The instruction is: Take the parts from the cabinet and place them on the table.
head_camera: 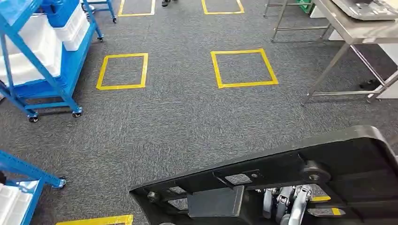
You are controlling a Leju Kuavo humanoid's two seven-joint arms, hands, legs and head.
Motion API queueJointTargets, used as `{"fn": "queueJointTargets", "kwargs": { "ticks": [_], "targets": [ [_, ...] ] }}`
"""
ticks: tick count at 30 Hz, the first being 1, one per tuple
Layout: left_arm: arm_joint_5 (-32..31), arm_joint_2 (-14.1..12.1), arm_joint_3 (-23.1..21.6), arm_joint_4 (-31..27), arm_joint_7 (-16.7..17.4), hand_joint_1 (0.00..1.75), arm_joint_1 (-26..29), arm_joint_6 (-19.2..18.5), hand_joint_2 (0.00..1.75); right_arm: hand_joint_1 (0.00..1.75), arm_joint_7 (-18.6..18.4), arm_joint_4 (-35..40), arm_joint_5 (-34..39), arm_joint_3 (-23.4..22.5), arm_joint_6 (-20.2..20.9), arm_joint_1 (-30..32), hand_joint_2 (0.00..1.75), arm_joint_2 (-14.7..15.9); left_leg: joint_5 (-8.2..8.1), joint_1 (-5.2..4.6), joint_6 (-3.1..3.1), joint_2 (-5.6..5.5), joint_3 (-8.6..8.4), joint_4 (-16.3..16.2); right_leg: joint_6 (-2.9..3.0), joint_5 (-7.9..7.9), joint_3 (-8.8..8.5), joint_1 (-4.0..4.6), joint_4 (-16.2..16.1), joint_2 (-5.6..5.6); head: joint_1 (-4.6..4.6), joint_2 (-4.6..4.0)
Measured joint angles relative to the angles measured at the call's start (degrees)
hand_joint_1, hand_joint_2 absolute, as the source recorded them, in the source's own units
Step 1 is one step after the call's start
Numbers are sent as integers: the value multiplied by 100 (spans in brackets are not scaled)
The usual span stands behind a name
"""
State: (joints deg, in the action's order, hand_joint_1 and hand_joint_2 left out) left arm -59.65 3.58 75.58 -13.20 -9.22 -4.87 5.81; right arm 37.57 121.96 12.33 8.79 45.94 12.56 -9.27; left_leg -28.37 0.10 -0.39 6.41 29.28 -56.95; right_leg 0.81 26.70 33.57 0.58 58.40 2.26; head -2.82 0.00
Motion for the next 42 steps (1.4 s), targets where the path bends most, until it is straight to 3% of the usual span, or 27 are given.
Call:
{"fn": "queueJointTargets", "kwargs": {
  "ticks": [1, 3, 4, 6, 7, 8, 10, 11, 12, 16, 17, 18, 19, 21, 23, 24, 26, 27, 28, 31, 32, 34, 36, 37, 39, 41, 42],
  "targets": [
    [0, 0, -24, 2, -2, 0, -23, -4, 175, 175, 0, 22, 0, 0, 0, 17, 175, -2, -14, -6, -40, 59, -21, -1, 38, -22, -6, -21, -41, -69, 0, 0],
    [2, -4, -37, 0, -7, 0, -40, -4, 175, 175, 0, 50, -9, 15, -11, 22, 175, -2, -234, 37, -92, -355, 80, -277, 109, -64, -48, -76, -91, -159, 0, 0],
    [4, 2, -39, 2, -4, 0, -32, -11, 175, 175, 0, 50, -13, 48, -41, 24, 175, -2, -461, 47, -103, -487, 249, -657, 128, -71, -42, -74, -91, -202, 0, 0],
    [11, 2, -39, 2, 2, 0, 2, -9, 175, 175, 0, 46, -13, 88, -81, 50, 175, -2, -868, 54, -131, -586, 712, -1626, 138, -73, -33, -61, -86, -358, 0, 0],
    [20, 2, -37, 2, 4, 0, 15, -7, 175, 175, 0, 44, -13, 100, -85, 60, 175, -2, -877, 53, -138, -590, 832, -1845, 137, -73, -36, -58, -85, -432, 0, 0],
    [24, 0, -37, 2, 4, 0, 18, -2, 175, 175, 0, 44, -7, 105, -85, 68, 175, -2, -748, 54, -134, -591, 821, -1775, 136, -73, -46, -59, -81, -504, 0, 0],
    [26, 0, -37, 2, 4, 0, 14, 11, 175, 175, 0, 33, 13, 118, -85, 70, 175, -2, -233, 65, -120, -622, 490, -980, 123, -67, -65, -68, -59, -643, 0, 0],
    [26, 0, -37, 2, 4, 0, 15, 15, 175, 175, 0, 28, 13, 125, -85, 70, 175, -2, 42, 83, -116, -766, 248, -431, 101, -56, -67, -77, -36, -711, 0, 0],
    [26, 0, -37, 2, 6, 0, 22, 20, 175, 175, 0, 26, 17, 131, -85, 70, 175, -2, 41, 104, -101, -1033, 131, -150, 72, -45, -46, -73, -13, -761, 0, 0],
    [20, 0, -37, 2, 24, 0, -2, 28, 175, 175, 0, 22, 17, 140, -87, 102, 175, -2, 60, 56, 18, -900, 125, -86, -87, -107, 39, -85, -22, -975, 0, 0],
    [15, 7, -39, 2, 28, 0, -16, 26, 175, 175, 0, 24, 13, 140, -87, 106, 175, -2, 104, 102, 81, -824, 123, -32, -105, -79, 49, -81, 15, -929, 0, 0],
    [7, 7, -39, 2, 33, 0, -21, 28, 175, 175, 0, 24, 5, 140, -94, 103, 175, -2, 118, 89, 108, -761, 118, -15, -121, 45, 106, -66, 162, -599, 2, 0],
    [2, 4, -39, 0, 39, 0, -9, 37, 175, 175, 0, 22, -13, 144, -101, 89, 175, -2, 118, 77, 147, -698, 124, -15, -149, 277, 274, -69, 507, -396, 0, 0],
    [-6, 0, -39, 2, 46, 0, 30, 42, 175, 175, 0, 13, -22, 149, -120, 89, 175, 0, 110, 50, 159, -534, 139, -17, -196, 710, 726, -102, 1451, -284, 2, 0],
    [-17, -2, -39, 0, 46, 0, 31, 42, 175, 175, 0, -13, -33, 149, -160, 88, 175, 0, 105, 42, 161, -395, 145, -18, -216, 727, 882, -120, 1770, -264, 0, 0],
    [-20, -2, -39, 2, 46, 0, 23, 37, 175, 175, 0, -29, -35, 149, -170, 85, 175, 0, 97, 41, 156, -327, 140, -18, -216, 528, 731, -126, 1492, -245, 0, 0],
    [-35, 2, -46, 2, 46, 0, 13, 33, 175, 175, 0, -33, -37, 151, -170, 79, 175, 0, 76, 40, 129, -226, 105, -18, -174, 79, 162, -117, 471, -84, 0, 0],
    [-37, 4, -48, 2, 46, 0, 12, 31, 175, 175, 0, -33, -35, 153, -168, 63, 175, 0, 62, 35, 106, -180, 77, -18, -123, 21, -93, -77, 23, 220, 0, 0],
    [-39, 11, -50, 2, 46, 0, 16, 31, 175, 175, 0, -46, -33, 155, -170, 32, 175, 0, 33, -7, 60, -135, 72, -38, -76, 42, -108, -31, -37, 294, 0, 0],
    [-50, 22, -59, 2, 42, 0, -1, 35, 175, 175, 0, -68, -13, 151, -170, -12, 175, 7, 33, 22, -25, 28, 30, -2, -15, 33, -54, 7, -34, 65, 0, 0],
    [-50, 26, -61, 2, 39, 0, -13, 35, 175, 175, 0, -68, -11, 151, -170, -16, 175, 7, 4, 4, -67, 66, 16, -10, 42, -12, -96, -52, -101, -16, 0, 0],
    [-50, 26, -61, 2, 31, 0, -18, 39, 175, 175, 0, -76, -2, 160, -168, -59, 175, 7, -256, 55, -113, -443, 162, -377, 98, -46, -104, -78, -133, -108, 0, 0],
    [-52, 33, -61, 2, 31, 0, 14, 39, 175, 175, 0, -96, -2, 173, -168, -75, 175, 7, -736, 62, -150, -586, 640, -1380, 118, -50, -91, -72, -132, -262, 0, 0],
    [-52, 33, -61, 2, 33, 0, 34, 39, 175, 175, 0, -114, -2, 173, -168, -75, 175, 7, -842, 61, -161, -590, 839, -1767, 119, -51, -87, -65, -126, -347, 0, 0],
    [-52, 31, -61, 2, 37, 0, 44, 42, 175, 175, 0, -138, -2, 173, -173, -75, 175, 7, -608, 62, -155, -595, 854, -1698, 116, -52, -99, -65, -114, -504, 0, 0],
    [-52, 31, -61, 2, 35, 0, 34, 42, 175, 175, 0, -144, -2, 173, -188, -81, 175, 9, -45, 69, -136, -666, 432, -737, 91, -35, -125, -77, -87, -646, 0, 0],
    [-52, 28, -61, 2, 35, 0, 41, 40, 175, 175, 0, -146, -2, 175, -205, -88, 175, 9, 162, 91, -127, -889, 217, -236, 70, -22, -119, -82, -71, -695, 0, 0]
  ]
}}
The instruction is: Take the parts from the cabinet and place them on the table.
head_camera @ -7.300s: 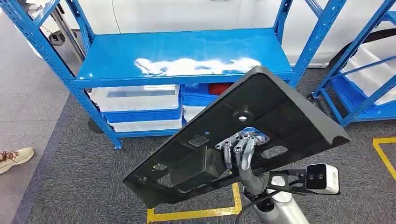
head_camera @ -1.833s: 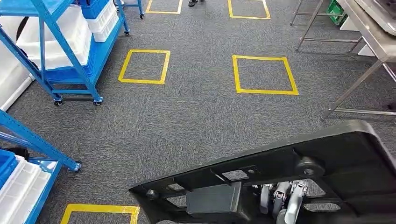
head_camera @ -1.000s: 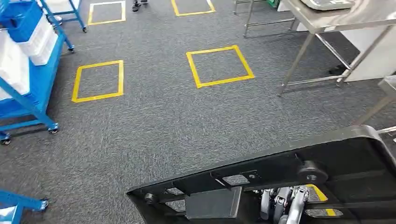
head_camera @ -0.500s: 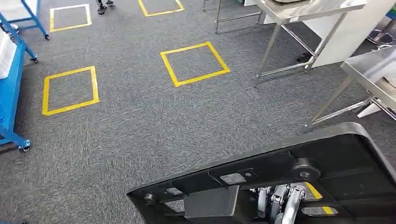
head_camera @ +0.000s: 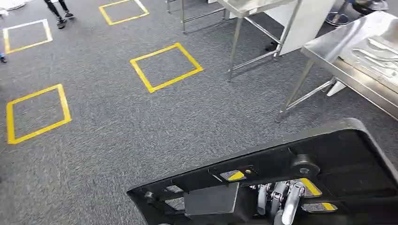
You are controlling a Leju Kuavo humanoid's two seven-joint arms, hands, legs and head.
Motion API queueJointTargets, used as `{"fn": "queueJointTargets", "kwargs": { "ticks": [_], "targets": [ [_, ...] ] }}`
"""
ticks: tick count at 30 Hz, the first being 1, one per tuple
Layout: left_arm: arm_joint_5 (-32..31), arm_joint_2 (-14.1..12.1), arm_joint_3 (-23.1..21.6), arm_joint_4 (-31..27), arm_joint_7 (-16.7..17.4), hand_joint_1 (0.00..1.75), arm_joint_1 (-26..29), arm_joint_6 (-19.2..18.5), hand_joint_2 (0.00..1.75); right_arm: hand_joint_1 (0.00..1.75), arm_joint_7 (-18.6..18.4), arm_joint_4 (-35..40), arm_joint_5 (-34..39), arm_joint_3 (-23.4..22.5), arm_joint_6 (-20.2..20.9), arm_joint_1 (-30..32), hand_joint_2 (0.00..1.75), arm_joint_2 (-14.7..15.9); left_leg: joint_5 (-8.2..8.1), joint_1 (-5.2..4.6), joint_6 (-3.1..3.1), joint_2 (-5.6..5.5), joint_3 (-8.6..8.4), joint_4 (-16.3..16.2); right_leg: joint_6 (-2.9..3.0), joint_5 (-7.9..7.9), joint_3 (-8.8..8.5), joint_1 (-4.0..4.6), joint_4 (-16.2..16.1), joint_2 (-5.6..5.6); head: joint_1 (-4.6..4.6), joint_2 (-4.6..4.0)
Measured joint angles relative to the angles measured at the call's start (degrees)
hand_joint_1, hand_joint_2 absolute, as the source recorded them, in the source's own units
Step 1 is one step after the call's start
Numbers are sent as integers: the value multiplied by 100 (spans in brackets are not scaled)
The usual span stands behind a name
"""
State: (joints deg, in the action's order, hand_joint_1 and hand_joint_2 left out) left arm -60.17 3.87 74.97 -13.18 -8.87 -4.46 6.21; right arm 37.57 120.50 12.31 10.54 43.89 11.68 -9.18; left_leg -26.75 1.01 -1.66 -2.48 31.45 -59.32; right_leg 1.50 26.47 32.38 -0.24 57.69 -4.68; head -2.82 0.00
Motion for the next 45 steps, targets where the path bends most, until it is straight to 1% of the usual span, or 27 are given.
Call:
{"fn": "queueJointTargets", "kwargs": {
  "ticks": [1, 5, 6, 7, 8, 10, 11, 12, 14, 15, 16, 20, 22, 23, 25, 26, 28, 30, 31, 32, 35, 36, 37, 38, 42, 44, 45],
  "targets": [
    [0, 2, 0, 0, 2, 0, -3, 2, 175, 175, 0, -17, 2, 4, -26, -46, 175, 7, -92, 2, 24, -137, -58, 185, -38, 8, 35, 39, 51, -68, 0, 0],
    [-7, 4, 0, 0, -33, 0, -46, 0, 175, 175, 0, -148, 277, -2, -175, -404, 175, 268, -29, 9, 191, 54, -50, 212, -197, -64, 114, 15, 9, -269, 0, 0],
    [-7, 2, 0, 0, -50, 0, -67, -9, 175, 175, 0, -212, 382, -26, -162, -501, 175, 367, -2, 10, 234, 135, -51, 229, -202, -4, 132, 0, 90, -59, 0, 0],
    [-7, -2, 0, 0, -81, 0, -64, -20, 175, 175, 0, -279, 487, -55, -147, -644, 175, 467, 0, 3, 273, 173, -42, 235, -225, 163, 247, 19, 303, 195, 2, 0],
    [-7, -13, 0, 0, -90, 0, -49, -26, 175, 175, 0, -371, 566, -79, -129, -779, 175, 568, -1, -13, 287, 248, -35, 234, -249, 402, 449, 5, 722, 329, 2, 0],
    [0, -31, 0, 0, -92, 0, -13, -35, 175, 175, 0, -505, 680, -90, -199, -910, 175, 726, -6, -35, 298, 391, -19, 231, -285, 776, 904, -26, 1654, 416, 0, 0],
    [2, -37, 2, 0, -90, 0, -7, -35, 175, 175, 0, -555, 695, -83, -274, -957, 175, 785, -7, -40, 298, 458, -18, 231, -295, 779, 1006, -41, 1850, 430, 2, 0],
    [2, -37, 2, 0, -92, 0, -10, -33, 175, 175, 0, -597, 699, -66, -344, -1003, 175, 842, -10, -42, 295, 518, -20, 230, -299, 644, 949, -51, 1731, 443, 2, 0],
    [2, -37, 2, 0, -92, 0, -20, -35, 175, 175, 0, -645, 708, -37, -385, -1087, 175, 912, -30, -43, 276, 618, -48, 229, -275, 161, 472, -48, 829, 526, 2, 0],
    [4, -35, 2, 0, -92, 0, -21, -33, 175, 175, 0, -658, 708, -29, -400, -1122, 175, 940, -44, -46, 254, 657, -74, 229, -240, -60, 163, -34, 267, 703, 2, 0],
    [26, -35, 2, 0, -92, 0, -19, -29, 175, 175, 0, -667, 717, -15, -435, -1163, 175, 957, -61, -76, 227, 701, -85, 228, -204, 27, 44, 31, 17, 956, 2, 0],
    [125, -42, 15, 0, -118, 0, -46, 37, 175, 175, 0, -728, 831, 157, -628, -1336, 175, 1069, -100, -99, 98, 915, -132, 235, -101, -15, 97, 56, -14, 669, 0, 0],
    [140, -55, 22, -2, -133, 0, -55, 39, 175, 175, 0, -747, 859, 227, -678, -1423, 175, 1099, -295, -53, 34, 509, -48, -16, -21, -52, 59, -13, -58, 569, 0, 0],
    [140, -55, 24, 0, -131, 0, -45, 39, 175, 175, 0, -769, 863, 269, -684, -1471, 175, 1102, -531, -40, 26, 377, 133, -418, 1, -59, 63, -11, -58, 518, 0, 0],
    [170, -70, 39, 0, -133, 0, -14, 46, 175, 175, 0, -809, 866, 319, -700, -1490, 175, 1115, -934, -38, -3, 296, 608, -1388, 12, -58, 70, 0, -52, 372, 0, 0],
    [177, -72, 48, 0, -136, 0, 1, 48, 175, 175, 0, -835, 874, 348, -722, -1493, 175, 1123, -958, -37, -10, 296, 754, -1643, 12, -58, 69, 2, -47, 302, 0, 0],
    [221, -74, 55, -2, -144, 0, 8, 50, 175, 175, 0, -881, 892, 407, -754, -1534, 175, 1145, -613, -34, 2, 290, 655, -1308, 7, -56, 57, 1, -33, 159, 0, 0],
    [234, -74, 59, 0, -162, 0, 4, 50, 175, 175, 0, -925, 936, 457, -791, -1596, 175, 1154, -24, -17, 28, 135, 196, -236, -26, -34, 41, -7, -4, 16, 0, 0],
    [238, -72, 68, -2, -162, 0, 9, 50, 175, 175, 0, -942, 940, 485, -791, -1619, 175, 1158, -25, 14, 55, -198, 70, 62, -48, -26, 64, -16, 10, -37, 0, 0],
    [243, -70, 88, -2, -162, 0, 12, 55, 175, 175, 0, -973, 933, 520, -781, -1646, 175, 1161, -31, 22, 60, -270, 48, 159, -92, -27, 113, 8, 57, -108, 2, 0],
    [260, -70, 125, -2, -153, 0, 3, 87, 175, 175, 0, -1036, 852, 579, -761, -1658, 175, 1158, -6, -26, 148, -102, 62, 143, -219, -88, 162, -42, 2, -287, 0, 0],
    [267, -52, 135, -2, -153, 0, -6, 87, 175, 175, 0, -1051, 826, 601, -778, -1674, 175, 1158, 33, 36, 206, -23, 42, 209, -241, -62, 167, -28, 29, -254, 0, 0],
    [269, -52, 144, -2, -153, 0, -15, 85, 175, 175, 0, -1064, 820, 621, -787, -1700, 175, 1156, 44, 19, 234, 40, 23, 235, -260, 32, 217, -8, 154, 77, 2, 0],
    [275, -52, 149, -2, -153, 0, -14, 85, 175, 175, 0, -1080, 813, 640, -787, -1723, 175, 1156, 39, 17, 265, 70, 21, 236, -274, 123, 281, -7, 285, 205, 2, 0],
    [275, -52, 151, -2, -153, 0, -12, 85, 175, 175, 0, -1082, 813, 645, -787, -1735, 175, 1158, 37, 14, 276, 94, 21, 236, -281, 175, 325, -7, 367, 252, 2, 0],
    [275, -52, 157, -2, -153, 0, 7, 85, 175, 175, 0, -1115, 811, 678, -787, -1770, 175, 1156, 29, -5, 293, 205, 26, 235, -319, 506, 647, -26, 1014, 396, 0, 0],
    [275, -52, 162, -2, -151, 0, 19, 85, 175, 175, 0, -1156, 811, 695, -787, -1766, 175, 1156, 17, -15, 296, 350, 33, 232, -357, 762, 1027, -54, 1768, 423, 0, 0]
  ]
}}
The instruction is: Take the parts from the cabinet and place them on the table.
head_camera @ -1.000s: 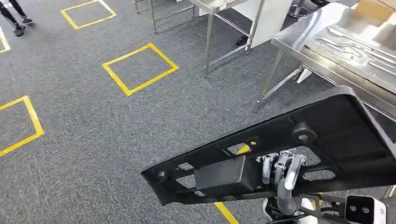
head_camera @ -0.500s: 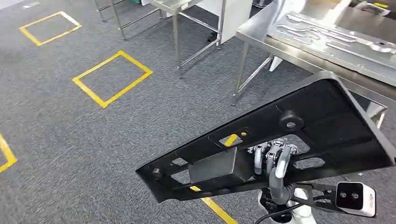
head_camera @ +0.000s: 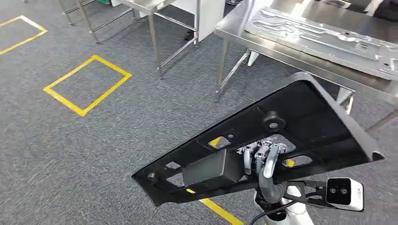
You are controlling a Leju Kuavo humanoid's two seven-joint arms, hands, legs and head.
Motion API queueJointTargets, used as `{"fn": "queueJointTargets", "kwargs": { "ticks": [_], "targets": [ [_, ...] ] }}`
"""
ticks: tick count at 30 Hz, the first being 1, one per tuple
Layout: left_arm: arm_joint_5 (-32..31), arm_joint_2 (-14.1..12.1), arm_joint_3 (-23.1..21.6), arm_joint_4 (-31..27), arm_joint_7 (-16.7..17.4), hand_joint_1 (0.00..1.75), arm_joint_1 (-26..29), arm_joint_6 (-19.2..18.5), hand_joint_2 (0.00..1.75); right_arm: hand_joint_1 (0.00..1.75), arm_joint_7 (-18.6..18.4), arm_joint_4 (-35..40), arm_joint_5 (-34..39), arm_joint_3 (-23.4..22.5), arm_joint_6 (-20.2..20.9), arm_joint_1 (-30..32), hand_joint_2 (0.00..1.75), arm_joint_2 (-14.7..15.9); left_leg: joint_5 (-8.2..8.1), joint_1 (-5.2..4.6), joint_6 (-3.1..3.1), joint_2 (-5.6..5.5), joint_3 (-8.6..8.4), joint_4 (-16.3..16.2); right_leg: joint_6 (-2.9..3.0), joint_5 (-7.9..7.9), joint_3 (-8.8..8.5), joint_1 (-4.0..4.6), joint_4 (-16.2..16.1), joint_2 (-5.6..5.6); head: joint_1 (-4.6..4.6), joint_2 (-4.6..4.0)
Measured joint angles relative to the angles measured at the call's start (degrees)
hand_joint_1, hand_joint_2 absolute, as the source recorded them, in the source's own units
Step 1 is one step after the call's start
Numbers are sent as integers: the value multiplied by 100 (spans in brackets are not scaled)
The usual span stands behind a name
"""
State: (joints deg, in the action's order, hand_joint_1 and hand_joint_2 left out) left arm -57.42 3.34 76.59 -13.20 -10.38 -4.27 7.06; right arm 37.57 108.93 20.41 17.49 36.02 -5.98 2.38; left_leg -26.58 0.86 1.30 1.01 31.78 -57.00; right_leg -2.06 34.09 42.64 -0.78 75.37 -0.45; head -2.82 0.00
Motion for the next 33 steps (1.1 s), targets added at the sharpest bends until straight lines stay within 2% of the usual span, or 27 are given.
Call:
{"fn": "queueJointTargets", "kwargs": {
  "ticks": [1, 2, 3, 4, 5, 8, 9, 10, 11, 13, 14, 15, 16, 17, 18, 19, 20, 23, 24, 25, 26, 27, 29, 30, 31, 32, 33],
  "targets": [
    [2, 2, 4, 0, 2, 0, -8, 0, 175, 175, 0, -42, 0, 9, 0, -2, 175, 0, -15, -1, -11, 133, -13, -1, -10, -238, -92, -7, -192, 29, 2, 0],
    [0, 2, 2, 0, 0, 0, -13, 0, 175, 175, 0, -52, 0, 18, 0, -3, 175, 0, -26, -1, -20, 187, -29, -1, 3, -467, -321, -5, -619, 65, 0, 0],
    [0, 4, 2, 0, 2, 0, -18, 0, 175, 175, 0, -59, 0, 28, 0, -5, 175, 0, -40, -2, -38, 240, -55, -1, 32, -711, -635, 6, -1180, 162, 2, 0],
    [0, 11, 4, 0, 0, 0, -19, 0, 175, 175, 0, -59, 0, 35, -4, -16, 175, 0, -58, -15, -64, 283, -84, -1, 86, -841, -916, 42, -1657, 433, 2, 0],
    [0, 11, 4, 0, -2, 0, -15, -2, 175, 175, 0, -61, 2, 42, -18, -48, 175, 0, -89, -66, -109, 323, -81, -32, 129, -779, -953, 113, -1784, 520, 2, 0],
    [0, 0, 7, 0, -11, 0, -28, -53, 175, 175, 0, -63, 42, 118, -217, -152, 175, 0, -99, -59, -188, 500, -119, 2, 215, -796, -888, 123, -1758, 298, 0, 0],
    [0, -13, 4, 0, -11, 0, -47, -72, 175, 175, -6, -48, 78, 164, -340, -206, 175, -2, -129, -59, -232, 504, -131, -14, 266, -831, -918, 69, -1805, 225, 0, 0],
    [2, -37, 7, 0, -11, 0, -64, -85, 175, 175, -13, -26, 127, 210, -413, -263, 175, -2, -212, -27, -267, 260, -100, -128, 285, -844, -933, 52, -1827, 183, 0, 0],
    [7, -35, 7, 0, -9, 0, -57, -101, 175, 175, -22, -13, 168, 269, -468, -345, 175, -11, -407, -15, -283, 98, 37, -432, 332, -844, -933, 45, -1828, 138, 0, 0],
    [24, -37, 24, 0, 7, 0, -30, -101, 175, 175, -42, -2, 192, 385, -505, -413, 175, -48, -833, -10, -311, -28, 467, -1337, 360, -842, -934, 51, -1827, 18, 0, 0],
    [28, -37, 31, 0, 9, 0, -16, -98, 175, 175, -46, -2, 210, 422, -520, -412, 175, -57, -955, -10, -325, -49, 659, -1708, 361, -841, -935, 55, -1822, -45, 0, 0],
    [35, -37, 33, 0, 15, 0, -8, -98, 175, 175, -55, -2, 223, 457, -531, -415, 175, -68, -928, -8, -331, -51, 775, -1892, 360, -841, -940, 55, -1817, -121, 0, 0],
    [39, -37, 33, 0, 18, 0, -8, -96, 175, 175, -57, -2, 232, 476, -533, -431, 175, -72, -750, -6, -332, -55, 736, -1743, 358, -840, -950, 54, -1812, -197, 0, 0],
    [44, -37, 33, 0, 18, 0, -11, -96, 175, 175, -63, -2, 245, 503, -533, -466, 175, -79, -476, 2, -325, -66, 579, -1351, 347, -832, -959, 49, -1800, -271, 0, 0],
    [52, -37, 35, 0, 18, 0, -12, -96, 175, 175, -68, -2, 260, 529, -533, -514, 175, -85, -176, 17, -318, -130, 350, -816, 328, -820, -967, 45, -1781, -348, 0, 0],
    [61, -37, 37, 0, 15, 0, -1, -96, 175, 175, -72, -2, 269, 544, -533, -556, 175, -103, 45, 46, -311, -365, 144, -326, 303, -804, -958, 41, -1760, -408, 0, 0],
    [66, -37, 42, 0, 11, 0, -2, -96, 175, 175, -77, -2, 282, 555, -533, -590, 175, -112, -46, 45, -271, -560, 76, -160, 271, -789, -929, 77, -1715, -467, 0, 0],
    [96, -37, 48, 0, 13, 0, -14, -83, 175, 175, -107, -2, 313, 560, -533, -611, 175, -127, -49, 12, -185, -430, 68, -138, 160, -838, -863, 31, -1734, -628, 0, 0],
    [103, -37, 50, 0, 13, 0, -27, -81, 175, 175, -116, -2, 319, 560, -533, -616, 175, -127, -28, 37, -145, -382, 56, -102, 116, -840, -855, 43, -1740, -678, 0, 0],
    [111, -22, 55, 0, 11, 0, -44, -81, 175, 175, -118, 0, 321, 560, -536, -616, 175, -127, 4, 65, -94, -295, 33, -58, 105, -794, -852, 30, -1682, -559, 0, 0],
    [131, -22, 67, 0, 4, 0, -50, -81, 175, 175, -122, 0, 323, 560, -538, -647, 175, -127, 2, 58, -46, -241, 21, -40, 76, -632, -745, 61, -1459, -244, 2, 0],
    [138, -22, 81, 0, 0, 0, -41, -81, 175, 175, -125, 0, 323, 562, -544, -671, 175, -127, -1, 43, -30, -173, 25, -41, 55, -413, -551, 53, -1074, -104, 2, 0],
    [146, -24, 116, 0, -4, 0, -17, -72, 175, 175, -140, 0, 321, 573, -581, -668, 175, -129, -16, 22, -11, -26, 27, -43, 19, -39, -95, 24, -167, -9, 2, 0],
    [157, -24, 131, 0, -4, 0, -14, -66, 175, 175, -151, 0, 315, 585, -610, -666, 175, -129, -22, 20, -11, 48, 26, -45, 11, -18, 32, 13, 68, 2, 2, 0],
    [168, -24, 138, 0, -4, 0, -19, -63, 175, 175, -153, 0, 310, 601, -625, -664, 175, -129, -31, 20, -20, 111, 20, -45, 4, -126, 8, 4, 3, 15, 2, 0],
    [175, -24, 140, 0, -4, 0, -29, -63, 175, 175, -155, 0, 308, 612, -632, -664, 175, -129, -44, 20, -29, 179, 5, -45, 9, -374, -188, 2, -386, 42, 2, 0],
    [184, -24, 140, 0, -4, 0, -36, -63, 175, 175, -155, 0, 306, 614, -632, -666, 175, -131, -57, 20, -47, 228, -19, -45, 26, -619, -460, 4, -897, 107, 2, 0]
  ]
}}
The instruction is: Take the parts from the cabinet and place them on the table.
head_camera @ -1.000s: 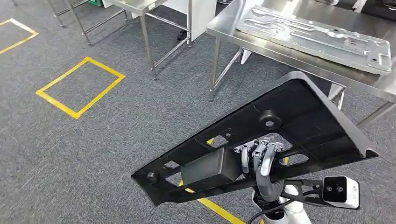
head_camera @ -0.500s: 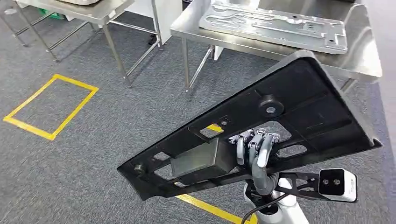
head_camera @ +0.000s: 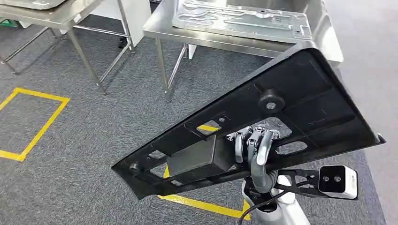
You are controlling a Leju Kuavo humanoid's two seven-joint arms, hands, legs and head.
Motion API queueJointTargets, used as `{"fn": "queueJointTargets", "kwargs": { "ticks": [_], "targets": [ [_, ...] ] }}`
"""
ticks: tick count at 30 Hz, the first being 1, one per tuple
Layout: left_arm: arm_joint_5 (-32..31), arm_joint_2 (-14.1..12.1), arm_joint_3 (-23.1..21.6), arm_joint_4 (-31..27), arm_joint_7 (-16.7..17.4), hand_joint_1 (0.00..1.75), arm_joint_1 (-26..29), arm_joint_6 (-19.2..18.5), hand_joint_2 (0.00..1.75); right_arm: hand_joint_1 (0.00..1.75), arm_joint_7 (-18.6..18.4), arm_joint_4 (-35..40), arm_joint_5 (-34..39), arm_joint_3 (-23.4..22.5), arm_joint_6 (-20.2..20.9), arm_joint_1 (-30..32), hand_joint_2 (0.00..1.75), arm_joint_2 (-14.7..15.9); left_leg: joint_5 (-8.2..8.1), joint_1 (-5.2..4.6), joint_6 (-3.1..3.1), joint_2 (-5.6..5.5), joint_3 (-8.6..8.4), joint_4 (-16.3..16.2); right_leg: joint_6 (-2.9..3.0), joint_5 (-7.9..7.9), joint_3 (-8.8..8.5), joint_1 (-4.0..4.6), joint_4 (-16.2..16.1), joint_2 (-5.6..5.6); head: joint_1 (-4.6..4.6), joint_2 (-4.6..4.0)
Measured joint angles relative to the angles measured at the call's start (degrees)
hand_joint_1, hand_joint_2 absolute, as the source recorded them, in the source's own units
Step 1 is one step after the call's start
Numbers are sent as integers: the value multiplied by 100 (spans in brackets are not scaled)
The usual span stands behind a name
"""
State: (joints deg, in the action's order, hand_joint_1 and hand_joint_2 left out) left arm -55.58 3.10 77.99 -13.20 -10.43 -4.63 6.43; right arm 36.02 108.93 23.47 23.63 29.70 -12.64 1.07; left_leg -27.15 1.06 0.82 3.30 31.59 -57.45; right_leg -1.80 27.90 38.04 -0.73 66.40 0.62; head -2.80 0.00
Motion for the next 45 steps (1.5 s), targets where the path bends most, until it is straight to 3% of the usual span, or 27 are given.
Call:
{"fn": "queueJointTargets", "kwargs": {
  "ticks": [1, 2, 6, 7, 8, 9, 11, 12, 13, 15, 16, 17, 18, 21, 22, 24, 25, 27, 28, 30, 32, 36, 38, 39, 42, 43, 45],
  "targets": [
    [0, 2, 0, 0, -2, 0, -4, 0, 175, 175, 0, 2, 0, 2, 0, -5, 175, -2, -17, -2, -20, 46, -30, 0, 35, -205, -296, 11, -527, 146, 0, 0],
    [2, 2, 2, 0, -2, 0, -4, 0, 175, 175, 0, 7, 0, 4, 0, -17, 175, -4, -34, -18, -44, 85, -50, -1, 76, -167, -443, 55, -838, 404, 0, 0],
    [7, 2, 13, 0, -7, 0, -21, 0, 175, 175, -2, 35, -2, 31, -2, -17, 175, -22, -76, -60, -181, 303, -95, 12, 192, -210, -392, 102, -851, 129, 0, 0],
    [7, -2, 15, 0, -7, 0, -40, 0, 175, 175, -2, 48, -4, 35, -2, -12, 175, -30, -127, -22, -219, 226, -76, -33, 240, -246, -430, 31, -899, 72, -2, 0],
    [7, -2, 17, 0, -13, 0, -43, -2, 175, 175, 2, 50, -2, 39, 0, -32, 175, -35, -247, -14, -244, -41, -24, -203, 268, -250, -432, 30, -909, 27, 0, 0],
    [4, 4, 20, 0, -13, 0, -39, -2, 175, 175, 0, 48, -2, 53, 0, -43, 175, -55, -480, -6, -257, -190, 155, -592, 300, -253, -428, 32, -909, -15, -2, 0],
    [7, 2, 31, 0, -13, 0, -12, 2, 175, 175, -2, 46, -4, 66, 0, -34, 175, -70, -889, -3, -292, -278, 625, -1553, 313, -252, -424, 42, -903, -163, -2, 0],
    [7, -2, 31, 0, -13, 0, 3, 2, 175, 175, -2, 46, -4, 74, 0, -28, 175, -70, -926, -4, -299, -280, 781, -1833, 313, -252, -425, 47, -902, -236, -2, 0],
    [9, -2, 33, 0, -13, 0, 9, 4, 175, 175, -2, 46, -4, 81, 0, -28, 175, -70, -831, -3, -296, -280, 811, -1836, 312, -252, -433, 47, -900, -306, -2, 0],
    [17, -2, 35, 0, -13, 0, 4, 7, 175, 175, 0, 46, -9, 85, -4, -28, 175, -70, -292, 1, -268, -316, 494, -1045, 299, -243, -458, 43, -886, -466, -2, 0],
    [20, -7, 35, 0, -15, 0, 2, 13, 175, 175, 2, 44, -9, 87, -7, -28, 175, -72, -12, 12, -248, -437, 247, -491, 279, -230, -473, 42, -873, -532, -2, 0],
    [22, -13, 37, 0, -15, 0, 8, 18, 175, 175, 11, 41, -13, 87, -9, -29, 175, -74, 45, 33, -210, -757, 119, -154, 261, -221, -458, 31, -865, -579, 0, 0],
    [22, -11, 39, 0, -15, 0, 10, 20, 175, 175, 18, 33, -18, 87, -13, -34, 175, -81, 8, 49, -183, -863, 69, -28, 220, -218, -417, 63, -815, -646, 0, 0],
    [24, -11, 39, 0, -7, 0, -5, 26, 175, 175, 33, 28, -33, 90, -22, -10, 175, -83, 20, -14, -94, -704, 80, -70, 92, -275, -371, -3, -866, -830, 0, 0],
    [33, -2, 39, 0, -4, 0, -17, 26, 175, 175, 44, 31, -33, 90, -22, -12, 175, -81, 64, 72, -29, -616, 51, 7, 56, -256, -366, 11, -844, -856, -2, 0],
    [61, 7, 42, 0, -2, 0, -30, 28, 175, 175, 72, 26, -39, 90, -15, -12, 175, -81, 68, 32, 43, -484, 28, 31, 36, 17, -165, 36, -431, -333, 0, 0],
    [68, 7, 46, 0, 4, 0, -22, 31, 175, 175, 83, 24, -42, 92, -4, -7, 175, -83, 64, 15, 51, -405, 30, 30, 16, 248, 67, 30, 25, -196, 0, 0],
    [83, 7, 59, 0, 2, 0, 5, 18, 175, 175, 96, 6, -96, 92, -26, 12, 175, -83, 50, -2, 60, -245, 37, 27, -13, 540, 495, 7, 854, -111, 0, 0],
    [85, 4, 66, 0, 0, 0, 7, 11, 175, 175, 101, -7, -136, 92, -44, 16, 175, -83, 45, -4, 53, -223, 35, 27, -21, 498, 537, -5, 931, -95, 0, 0],
    [92, 7, 96, 0, -7, 0, -15, -42, 175, 175, 105, -15, -195, 92, -96, 15, 175, -83, 33, -4, 35, -154, 18, 26, -9, 113, 208, -13, 328, -68, 0, 0],
    [90, 7, 103, 0, -4, 0, -40, -114, 175, 175, 111, -15, -214, 92, -116, -8, 175, -83, 15, -5, 5, -121, -19, 26, 81, -280, -426, 9, -769, 20, 0, 0],
    [76, 2, 116, 0, -9, 0, -43, -186, 175, 175, 118, -15, -245, 92, -164, -44, 175, -79, -4, -33, -137, -88, -33, 39, 157, -195, -446, 86, -875, 12, 0, 0],
    [74, -11, 116, 0, -31, 0, -54, -212, 175, 175, 120, -13, -245, 92, -188, -60, 175, -79, -74, -17, -205, -162, -31, -51, 234, -244, -522, 15, -980, -4, 0, 0],
    [72, -11, 116, 0, -37, 0, -50, -225, 175, 175, 120, -13, -243, 92, -195, -84, 175, -79, -250, -14, -210, -215, 86, -308, 274, -240, -533, 11, -986, -4, 0, 0],
    [72, -24, 118, 0, -37, 0, -23, -234, 175, 175, 120, -15, -243, 92, -195, -97, 175, -79, -829, -8, -258, -277, 784, -1673, 313, -215, -531, 31, -975, -54, 0, 0],
    [72, -28, 120, 0, -39, 0, -10, -245, 175, 175, 122, -15, -243, 92, -197, -96, 175, -79, -803, -6, -267, -277, 909, -1855, 312, -200, -537, 34, -968, -80, 0, 0],
    [72, -35, 118, 0, -44, 0, -1, -260, 175, 175, 125, -15, -236, 92, -227, -96, 175, -72, -368, -3, -246, -277, 706, -1321, 289, -155, -583, 35, -946, -132, 0, 0]
  ]
}}
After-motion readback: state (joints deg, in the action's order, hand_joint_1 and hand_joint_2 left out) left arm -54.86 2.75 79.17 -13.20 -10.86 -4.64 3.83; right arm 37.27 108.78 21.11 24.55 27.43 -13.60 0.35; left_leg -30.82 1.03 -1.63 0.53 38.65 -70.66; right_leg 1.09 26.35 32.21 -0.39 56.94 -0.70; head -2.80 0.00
